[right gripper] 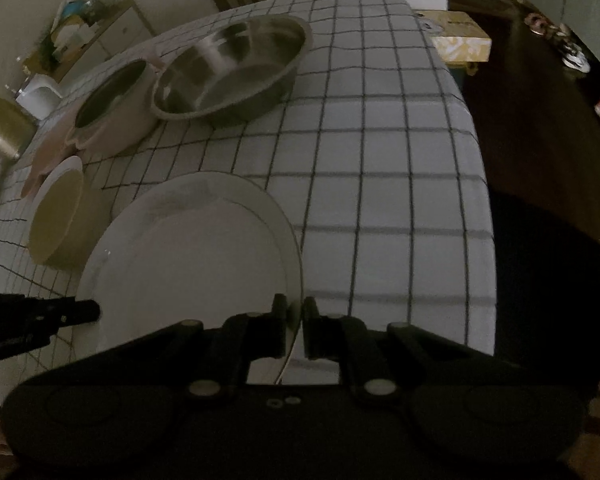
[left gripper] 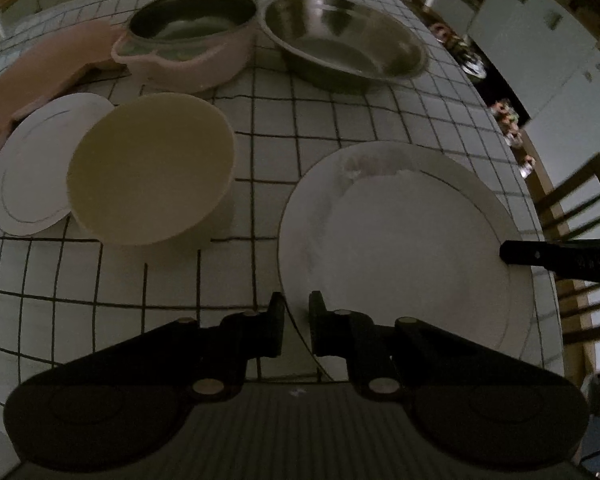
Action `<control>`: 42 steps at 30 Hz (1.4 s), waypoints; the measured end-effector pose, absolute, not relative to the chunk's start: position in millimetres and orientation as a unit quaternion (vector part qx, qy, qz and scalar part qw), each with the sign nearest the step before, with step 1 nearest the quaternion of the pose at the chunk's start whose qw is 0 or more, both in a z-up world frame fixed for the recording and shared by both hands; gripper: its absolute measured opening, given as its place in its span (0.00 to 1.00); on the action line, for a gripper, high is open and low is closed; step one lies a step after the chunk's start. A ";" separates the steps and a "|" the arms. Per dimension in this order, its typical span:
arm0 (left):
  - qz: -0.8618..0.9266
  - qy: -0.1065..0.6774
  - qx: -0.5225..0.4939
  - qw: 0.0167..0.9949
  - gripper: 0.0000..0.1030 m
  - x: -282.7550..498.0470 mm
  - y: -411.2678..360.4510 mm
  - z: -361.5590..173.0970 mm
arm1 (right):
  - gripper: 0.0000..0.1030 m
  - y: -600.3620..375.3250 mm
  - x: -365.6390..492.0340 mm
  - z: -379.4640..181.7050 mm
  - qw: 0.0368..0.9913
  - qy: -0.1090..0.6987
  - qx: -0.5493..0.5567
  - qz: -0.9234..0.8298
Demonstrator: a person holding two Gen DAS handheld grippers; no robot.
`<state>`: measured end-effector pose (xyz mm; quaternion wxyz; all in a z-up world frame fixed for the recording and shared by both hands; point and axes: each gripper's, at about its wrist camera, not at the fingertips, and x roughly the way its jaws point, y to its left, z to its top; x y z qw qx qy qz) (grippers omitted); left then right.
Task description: Organize plates and bowls
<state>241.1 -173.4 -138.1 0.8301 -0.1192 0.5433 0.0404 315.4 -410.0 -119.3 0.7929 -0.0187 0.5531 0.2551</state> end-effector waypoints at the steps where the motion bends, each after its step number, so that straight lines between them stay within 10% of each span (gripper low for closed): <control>1: 0.034 0.544 -0.113 0.831 0.11 238.3 -175.2 -137.2 | 0.08 -412.7 309.0 -117.9 0.795 0.552 -0.019 0.251; 42: -0.062 0.556 -0.024 0.829 0.12 207.6 -214.2 -138.9 | 0.21 -459.2 212.1 -113.2 0.826 0.545 -0.008 0.141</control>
